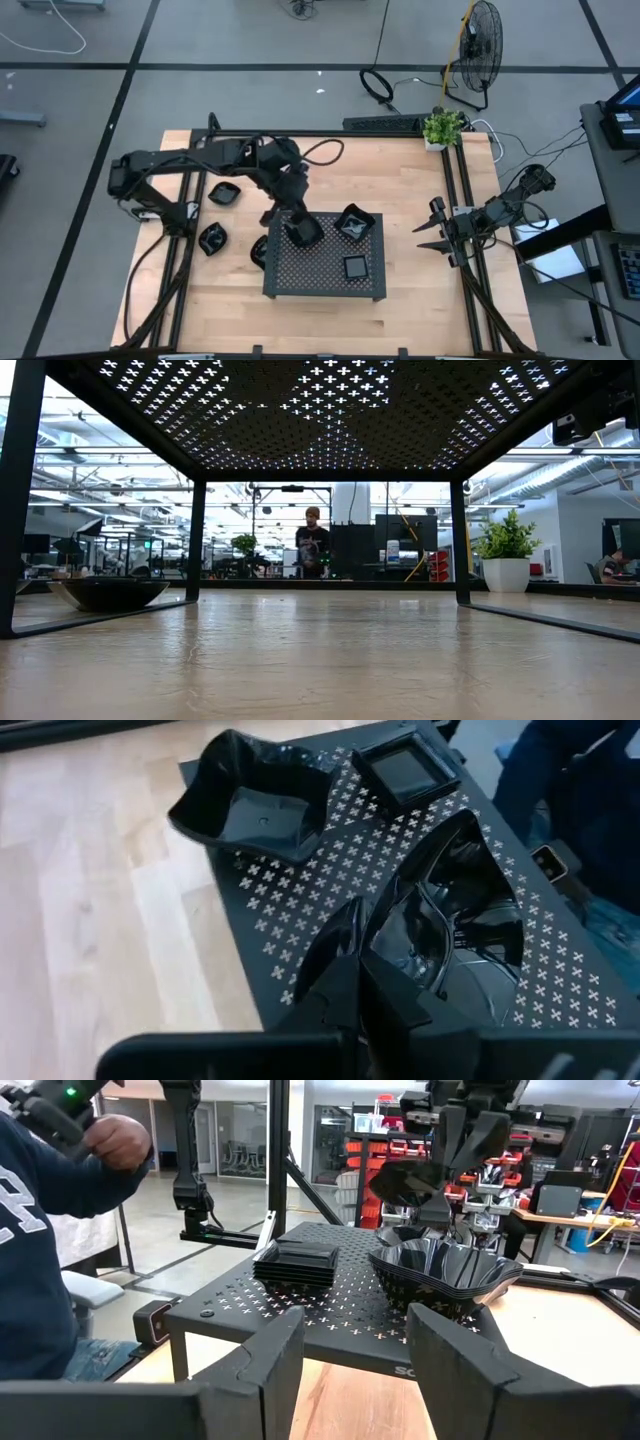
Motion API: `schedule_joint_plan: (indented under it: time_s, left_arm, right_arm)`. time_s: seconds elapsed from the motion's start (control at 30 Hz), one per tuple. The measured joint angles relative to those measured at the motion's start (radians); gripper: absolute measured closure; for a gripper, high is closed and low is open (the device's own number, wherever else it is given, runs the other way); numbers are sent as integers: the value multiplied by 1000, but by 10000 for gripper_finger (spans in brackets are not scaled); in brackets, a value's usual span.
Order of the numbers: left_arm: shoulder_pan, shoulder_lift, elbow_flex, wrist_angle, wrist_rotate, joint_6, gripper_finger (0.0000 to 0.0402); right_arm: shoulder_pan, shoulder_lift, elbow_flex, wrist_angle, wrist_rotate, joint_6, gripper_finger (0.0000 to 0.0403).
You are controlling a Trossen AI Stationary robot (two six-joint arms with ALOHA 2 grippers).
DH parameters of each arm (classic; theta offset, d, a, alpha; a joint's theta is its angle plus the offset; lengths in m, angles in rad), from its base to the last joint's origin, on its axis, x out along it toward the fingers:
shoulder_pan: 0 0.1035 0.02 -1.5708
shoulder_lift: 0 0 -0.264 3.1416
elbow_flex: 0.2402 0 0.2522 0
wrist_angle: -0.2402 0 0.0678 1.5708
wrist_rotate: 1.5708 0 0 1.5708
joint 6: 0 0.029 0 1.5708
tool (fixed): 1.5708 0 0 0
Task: Pick & Place Mini shaped plates
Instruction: Stack the black leaf-shaped plate on top of the black leaf-shaped plate on the shelf
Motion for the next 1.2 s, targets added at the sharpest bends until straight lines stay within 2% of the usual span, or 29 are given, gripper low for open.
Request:
schedule_joint_plan:
  time_s: [0.37,0.53,0.7,0.93,1.2]
  left_arm:
    - [5,60,0,-11,-4,-31,397]
    - [6,69,0,-30,-74,-55,386]
    - [6,71,-1,-39,-90,-62,397]
    - [6,73,-1,-49,-91,-68,376]
    - [6,73,-1,-50,-93,-84,397]
  right_arm:
    - [0,0,0,0,0,0,238]
    - [0,0,0,0,0,0,238]
    - [0,0,0,1,0,0,238]
    - [0,0,0,0,0,0,238]
    - [0,0,0,0,0,0,238]
